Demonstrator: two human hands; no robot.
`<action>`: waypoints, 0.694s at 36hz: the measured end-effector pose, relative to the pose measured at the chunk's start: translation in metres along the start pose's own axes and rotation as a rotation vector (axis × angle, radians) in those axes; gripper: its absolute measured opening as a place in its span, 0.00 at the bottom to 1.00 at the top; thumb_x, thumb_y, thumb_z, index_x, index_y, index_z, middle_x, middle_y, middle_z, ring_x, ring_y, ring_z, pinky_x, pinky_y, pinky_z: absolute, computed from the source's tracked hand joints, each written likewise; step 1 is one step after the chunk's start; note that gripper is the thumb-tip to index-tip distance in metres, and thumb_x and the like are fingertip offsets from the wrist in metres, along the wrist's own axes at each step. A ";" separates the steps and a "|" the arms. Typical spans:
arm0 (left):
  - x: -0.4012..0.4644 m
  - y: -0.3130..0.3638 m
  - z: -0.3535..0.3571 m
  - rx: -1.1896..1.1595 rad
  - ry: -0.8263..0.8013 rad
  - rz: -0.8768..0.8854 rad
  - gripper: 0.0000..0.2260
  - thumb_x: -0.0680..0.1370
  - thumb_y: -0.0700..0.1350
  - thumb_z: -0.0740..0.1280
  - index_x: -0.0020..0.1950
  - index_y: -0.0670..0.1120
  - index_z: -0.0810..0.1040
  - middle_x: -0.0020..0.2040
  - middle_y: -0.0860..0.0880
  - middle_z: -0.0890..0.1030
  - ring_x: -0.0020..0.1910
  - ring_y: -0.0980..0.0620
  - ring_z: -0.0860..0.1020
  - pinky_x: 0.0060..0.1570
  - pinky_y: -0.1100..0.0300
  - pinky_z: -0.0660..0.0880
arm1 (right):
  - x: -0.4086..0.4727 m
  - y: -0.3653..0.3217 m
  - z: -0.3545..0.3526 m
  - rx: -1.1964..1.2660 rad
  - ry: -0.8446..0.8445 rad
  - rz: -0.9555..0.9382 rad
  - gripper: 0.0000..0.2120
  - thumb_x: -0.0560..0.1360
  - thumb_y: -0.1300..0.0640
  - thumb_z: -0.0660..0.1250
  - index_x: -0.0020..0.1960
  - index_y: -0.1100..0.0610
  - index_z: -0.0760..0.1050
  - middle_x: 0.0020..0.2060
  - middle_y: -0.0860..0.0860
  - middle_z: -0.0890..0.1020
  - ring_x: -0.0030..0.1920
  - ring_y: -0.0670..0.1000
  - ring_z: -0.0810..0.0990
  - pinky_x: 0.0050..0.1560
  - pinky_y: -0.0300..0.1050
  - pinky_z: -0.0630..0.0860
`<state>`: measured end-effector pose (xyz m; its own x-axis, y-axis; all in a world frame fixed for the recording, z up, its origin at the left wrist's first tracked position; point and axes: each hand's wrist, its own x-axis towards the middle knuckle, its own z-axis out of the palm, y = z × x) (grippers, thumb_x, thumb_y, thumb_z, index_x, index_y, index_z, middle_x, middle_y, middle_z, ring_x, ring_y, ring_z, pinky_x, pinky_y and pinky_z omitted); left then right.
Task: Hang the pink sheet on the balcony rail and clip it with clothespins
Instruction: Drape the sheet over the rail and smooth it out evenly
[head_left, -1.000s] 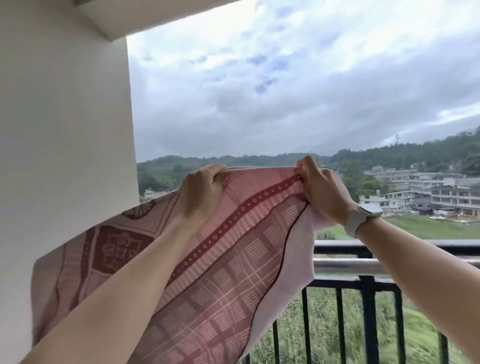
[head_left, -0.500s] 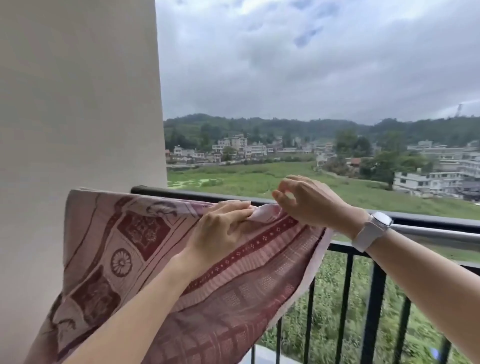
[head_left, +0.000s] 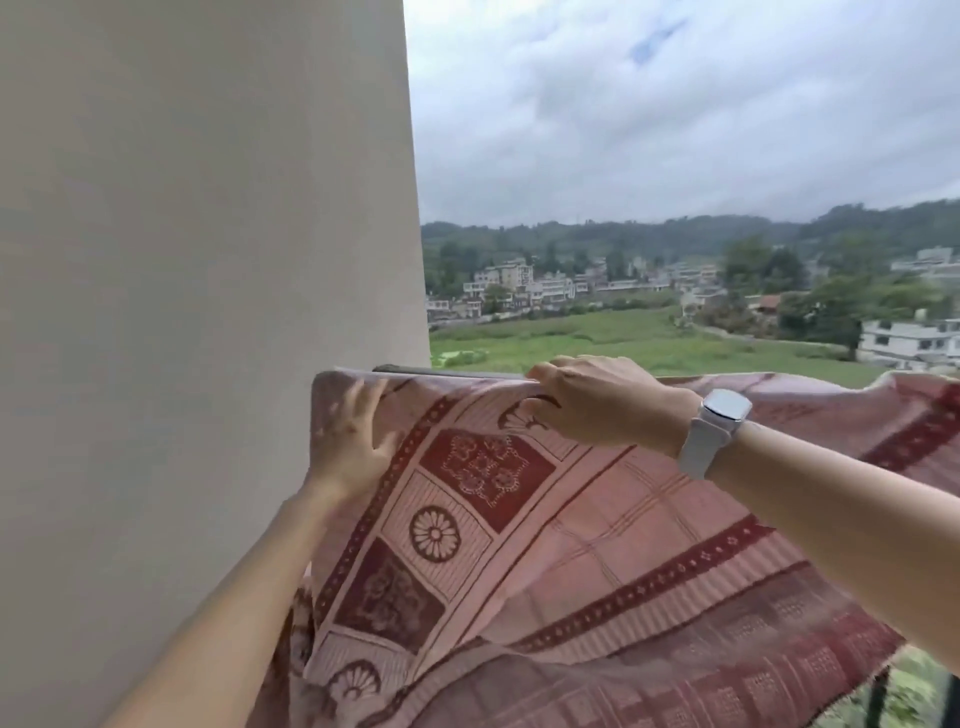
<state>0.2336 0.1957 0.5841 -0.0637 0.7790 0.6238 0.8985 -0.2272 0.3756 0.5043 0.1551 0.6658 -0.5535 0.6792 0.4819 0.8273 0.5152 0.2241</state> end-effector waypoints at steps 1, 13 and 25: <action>0.005 -0.019 -0.001 -0.008 0.006 -0.033 0.33 0.75 0.48 0.66 0.75 0.52 0.51 0.76 0.45 0.51 0.73 0.43 0.54 0.69 0.41 0.58 | 0.015 -0.013 0.006 -0.009 0.008 -0.002 0.21 0.79 0.44 0.52 0.64 0.56 0.66 0.52 0.52 0.76 0.45 0.51 0.76 0.34 0.40 0.68; 0.035 -0.155 0.025 -0.585 -0.040 -0.254 0.15 0.75 0.55 0.64 0.56 0.47 0.76 0.51 0.45 0.81 0.45 0.46 0.79 0.46 0.49 0.78 | 0.151 -0.105 0.078 -0.076 0.046 -0.024 0.22 0.79 0.46 0.55 0.70 0.52 0.57 0.56 0.52 0.73 0.54 0.54 0.74 0.40 0.46 0.69; 0.038 -0.164 0.060 -0.778 -0.086 -0.307 0.17 0.81 0.49 0.54 0.42 0.39 0.75 0.34 0.50 0.75 0.36 0.51 0.73 0.36 0.57 0.69 | 0.181 -0.093 0.071 0.386 -0.195 0.223 0.19 0.79 0.48 0.56 0.46 0.62 0.77 0.37 0.54 0.79 0.35 0.52 0.75 0.36 0.43 0.73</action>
<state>0.1098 0.2973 0.5050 -0.1949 0.9065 0.3745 0.2887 -0.3119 0.9052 0.3208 0.2667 0.6722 -0.4048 0.8616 0.3063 0.8523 0.4768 -0.2150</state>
